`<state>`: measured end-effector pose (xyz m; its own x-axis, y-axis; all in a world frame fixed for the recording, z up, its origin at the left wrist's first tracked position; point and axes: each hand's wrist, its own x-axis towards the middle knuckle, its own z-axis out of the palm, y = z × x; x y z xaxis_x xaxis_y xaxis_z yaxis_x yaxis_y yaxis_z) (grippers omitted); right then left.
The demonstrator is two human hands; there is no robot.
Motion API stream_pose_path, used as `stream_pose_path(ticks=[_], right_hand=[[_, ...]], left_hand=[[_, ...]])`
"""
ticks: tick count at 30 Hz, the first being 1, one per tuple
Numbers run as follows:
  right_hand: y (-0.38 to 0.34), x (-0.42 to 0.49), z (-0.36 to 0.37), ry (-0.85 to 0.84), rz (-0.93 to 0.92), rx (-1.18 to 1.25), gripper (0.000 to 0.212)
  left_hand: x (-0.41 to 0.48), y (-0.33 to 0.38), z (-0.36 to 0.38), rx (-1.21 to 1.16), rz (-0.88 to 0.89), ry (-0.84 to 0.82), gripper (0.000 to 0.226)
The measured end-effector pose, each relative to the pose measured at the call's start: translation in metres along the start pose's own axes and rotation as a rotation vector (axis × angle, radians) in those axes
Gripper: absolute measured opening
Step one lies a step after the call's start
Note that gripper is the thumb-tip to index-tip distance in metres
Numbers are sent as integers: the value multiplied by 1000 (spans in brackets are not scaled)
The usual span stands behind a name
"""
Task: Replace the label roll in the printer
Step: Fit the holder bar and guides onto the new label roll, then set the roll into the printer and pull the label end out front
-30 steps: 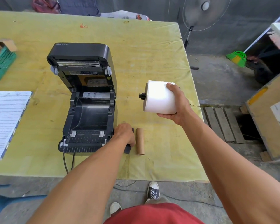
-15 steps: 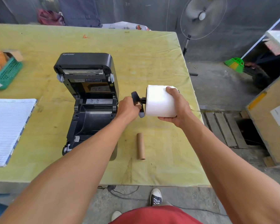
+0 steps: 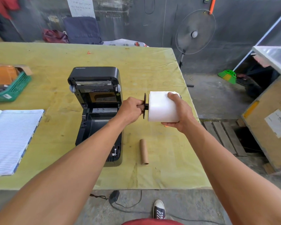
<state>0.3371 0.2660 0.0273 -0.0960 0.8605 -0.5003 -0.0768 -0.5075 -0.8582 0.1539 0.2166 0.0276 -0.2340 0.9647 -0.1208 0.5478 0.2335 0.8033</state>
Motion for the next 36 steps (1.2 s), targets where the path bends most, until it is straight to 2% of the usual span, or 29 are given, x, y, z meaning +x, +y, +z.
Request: stream_pose_path(ticks=[4, 7, 11, 17, 21, 23, 26, 28, 30, 33, 36], right_hand=[[1, -12, 5, -5, -24, -4, 72], [1, -22, 10, -5, -37, 4, 73], [6, -35, 22, -4, -79, -47, 71], [15, -54, 39, -143, -75, 86, 52], [23, -67, 62, -148, -84, 100, 25], [27, -72, 75, -149, -108, 74, 20], [36, -78, 95, -144, -150, 17, 25], [44, -79, 108, -173, -148, 22, 35], [52, -83, 122, -228, -140, 23, 47], [64, -81, 138, -288, -124, -1, 76], [67, -81, 150, -290, -132, -27, 68]], left_hand=[[-10, 0, -2, -170, 35, 66, 24], [-19, -1, -4, -400, -28, 87, 28], [-34, -12, -4, -567, -79, 161, 29], [-52, -35, -25, -617, -71, 272, 26], [-60, -46, -41, -530, -32, 312, 25], [-67, -50, -49, -461, -49, 312, 23], [-81, -55, -63, -544, -99, 288, 34], [-90, -58, -71, -616, -103, 275, 29], [-96, -66, -81, -475, -89, 304, 30], [-97, -80, -98, -357, -78, 366, 38], [-99, -92, -113, -324, -85, 372, 48]])
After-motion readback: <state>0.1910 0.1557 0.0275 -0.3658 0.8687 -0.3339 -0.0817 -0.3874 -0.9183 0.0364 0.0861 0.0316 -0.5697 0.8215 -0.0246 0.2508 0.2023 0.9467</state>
